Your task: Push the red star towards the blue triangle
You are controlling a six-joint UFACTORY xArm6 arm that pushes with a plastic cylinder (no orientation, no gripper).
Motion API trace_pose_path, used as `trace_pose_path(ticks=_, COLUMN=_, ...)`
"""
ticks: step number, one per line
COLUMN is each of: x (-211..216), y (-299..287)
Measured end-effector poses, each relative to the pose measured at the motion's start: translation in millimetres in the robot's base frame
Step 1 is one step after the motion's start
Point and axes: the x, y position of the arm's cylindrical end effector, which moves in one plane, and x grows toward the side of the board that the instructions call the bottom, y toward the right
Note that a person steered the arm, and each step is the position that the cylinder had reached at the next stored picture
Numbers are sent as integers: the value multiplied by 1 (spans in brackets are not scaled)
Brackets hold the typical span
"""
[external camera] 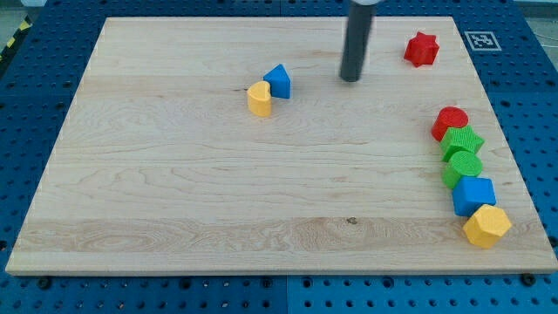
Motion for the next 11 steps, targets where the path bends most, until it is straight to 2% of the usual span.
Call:
trace_pose_path(ticks=4, x=0, y=138)
trace_pose_path(ticks=5, x=-11, y=167)
trace_pose_path(ticks=6, x=-44, y=170)
trace_pose_path(ticks=8, x=-50, y=101)
trace_pose_path(ticks=11, x=-50, y=27)
